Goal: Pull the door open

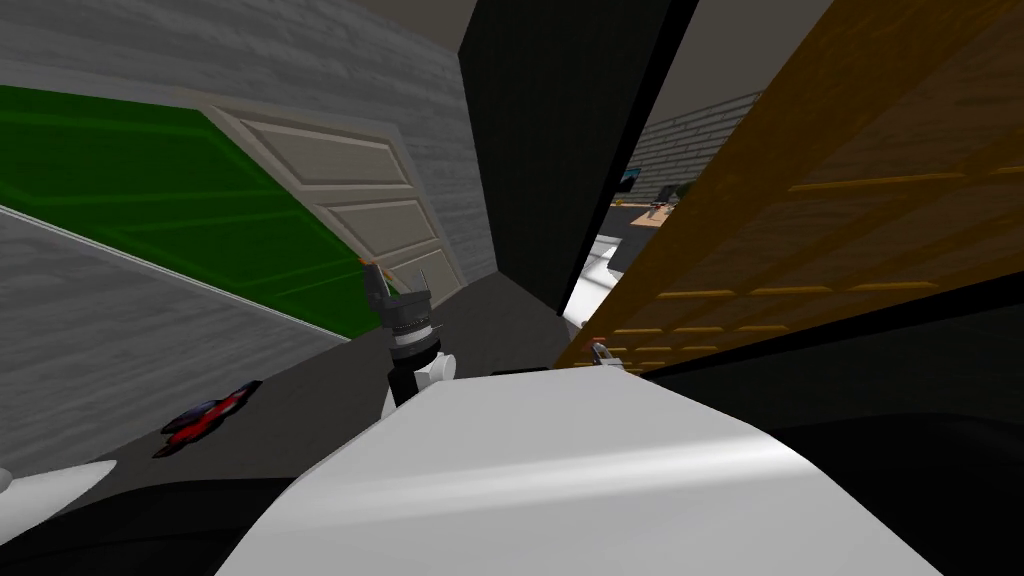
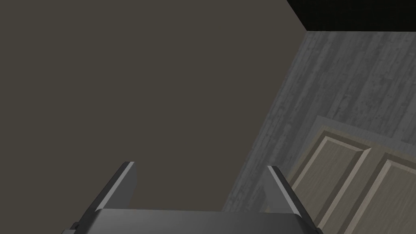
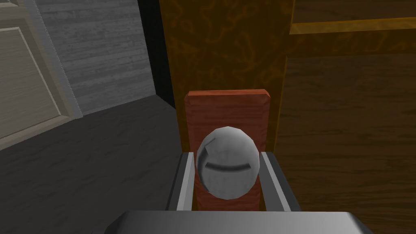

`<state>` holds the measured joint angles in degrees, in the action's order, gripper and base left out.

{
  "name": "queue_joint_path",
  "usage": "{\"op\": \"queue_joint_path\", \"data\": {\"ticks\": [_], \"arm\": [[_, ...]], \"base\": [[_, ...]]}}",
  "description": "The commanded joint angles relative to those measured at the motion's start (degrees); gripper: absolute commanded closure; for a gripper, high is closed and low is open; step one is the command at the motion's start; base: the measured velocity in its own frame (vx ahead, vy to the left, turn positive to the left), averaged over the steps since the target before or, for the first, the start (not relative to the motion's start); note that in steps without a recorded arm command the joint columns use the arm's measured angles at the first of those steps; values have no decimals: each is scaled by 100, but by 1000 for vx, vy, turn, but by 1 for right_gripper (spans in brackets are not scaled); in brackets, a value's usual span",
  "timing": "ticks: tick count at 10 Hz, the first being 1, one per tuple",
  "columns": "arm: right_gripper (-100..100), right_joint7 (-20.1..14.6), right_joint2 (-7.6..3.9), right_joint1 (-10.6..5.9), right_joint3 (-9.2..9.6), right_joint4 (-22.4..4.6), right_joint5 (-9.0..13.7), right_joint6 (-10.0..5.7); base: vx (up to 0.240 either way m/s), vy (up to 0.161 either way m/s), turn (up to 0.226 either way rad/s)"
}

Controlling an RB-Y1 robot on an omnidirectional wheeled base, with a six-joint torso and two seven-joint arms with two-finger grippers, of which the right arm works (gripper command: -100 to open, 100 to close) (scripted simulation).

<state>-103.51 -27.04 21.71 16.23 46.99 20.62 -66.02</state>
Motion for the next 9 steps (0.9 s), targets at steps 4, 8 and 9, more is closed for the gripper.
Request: {"op": "queue_joint_path", "data": {"ticks": [4, 8, 9], "arm": [[100, -157, -96, -77, 91, -202, -83, -232], [100, -226, -114, -40, 184, -384, -153, -446], [100, -256, -132, -16, 214, -453, -177, -565]], "base": [[-215, -45, 128], [-160, -35, 104], [-160, -40, 130]]}}
